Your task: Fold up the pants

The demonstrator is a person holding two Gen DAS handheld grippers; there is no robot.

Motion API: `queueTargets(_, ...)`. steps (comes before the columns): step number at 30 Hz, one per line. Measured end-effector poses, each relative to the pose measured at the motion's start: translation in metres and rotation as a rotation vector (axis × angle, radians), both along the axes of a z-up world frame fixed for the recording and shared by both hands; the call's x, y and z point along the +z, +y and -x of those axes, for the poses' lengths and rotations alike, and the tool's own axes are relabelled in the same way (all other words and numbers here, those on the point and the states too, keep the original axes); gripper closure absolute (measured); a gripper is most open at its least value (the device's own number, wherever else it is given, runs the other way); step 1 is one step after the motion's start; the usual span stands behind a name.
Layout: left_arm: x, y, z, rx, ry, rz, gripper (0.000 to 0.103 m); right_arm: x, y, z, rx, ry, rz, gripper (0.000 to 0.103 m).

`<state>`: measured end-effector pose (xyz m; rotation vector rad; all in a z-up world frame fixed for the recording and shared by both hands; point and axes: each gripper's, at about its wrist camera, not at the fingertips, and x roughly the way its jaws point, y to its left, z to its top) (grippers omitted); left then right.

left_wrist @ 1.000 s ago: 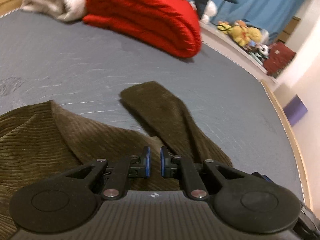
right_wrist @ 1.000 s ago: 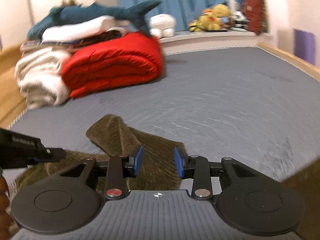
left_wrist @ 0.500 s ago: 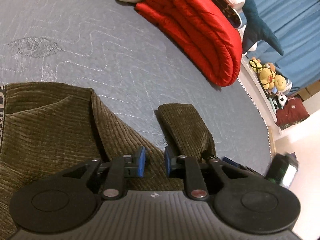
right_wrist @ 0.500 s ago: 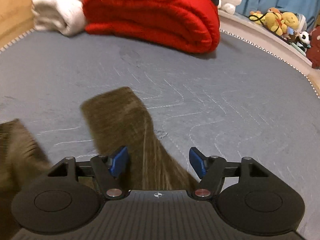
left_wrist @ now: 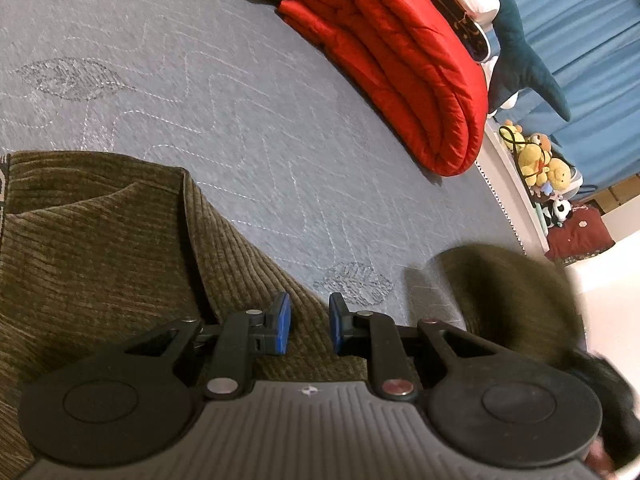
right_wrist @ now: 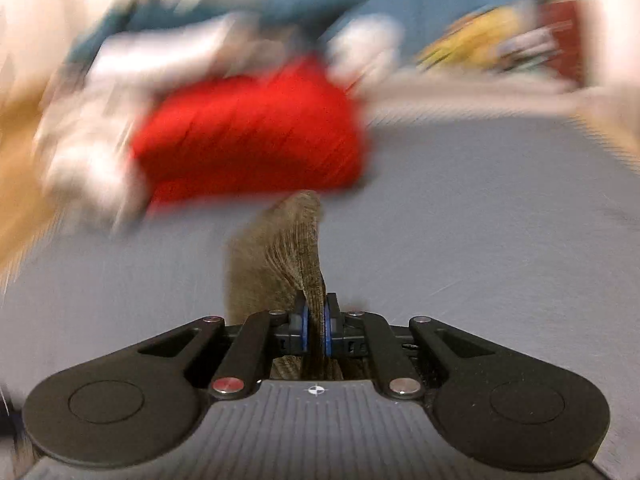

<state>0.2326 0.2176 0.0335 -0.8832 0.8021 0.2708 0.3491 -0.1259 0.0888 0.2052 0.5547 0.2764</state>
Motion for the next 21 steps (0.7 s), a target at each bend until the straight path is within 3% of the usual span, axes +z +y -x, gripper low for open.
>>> queueTargets(4, -0.001, -0.004, -0.001, -0.007, 0.0, -0.001, 0.082, 0.043, -0.078, 0.058, -0.382, -0.16, -0.084, 0.096)
queueTargets(7, -0.002, -0.008, -0.003, -0.018, 0.005, -0.003, 0.082, 0.052, -0.113, 0.088, -0.548, -0.209, -0.109, 0.096)
queueTargets(13, -0.002, -0.014, -0.005, -0.039, 0.005, -0.019, 0.078, 0.055, -0.134, 0.104, -0.676, -0.248, -0.095, 0.096)
queueTargets(16, -0.001, -0.016, -0.005, -0.043, -0.001, -0.031, 0.078, 0.062, -0.127, 0.102, -0.688, -0.325, -0.06, 0.097)
queueTargets(18, 0.001, -0.018, -0.006, -0.05, -0.004, -0.044, 0.078, 0.068, -0.119, 0.088, -0.688, -0.357, -0.038, 0.097)
queueTargets(21, 0.002, -0.02, -0.008, -0.058, -0.007, -0.05, 0.078, 0.069, -0.117, 0.046, -0.728, -0.299, -0.01, 0.097)
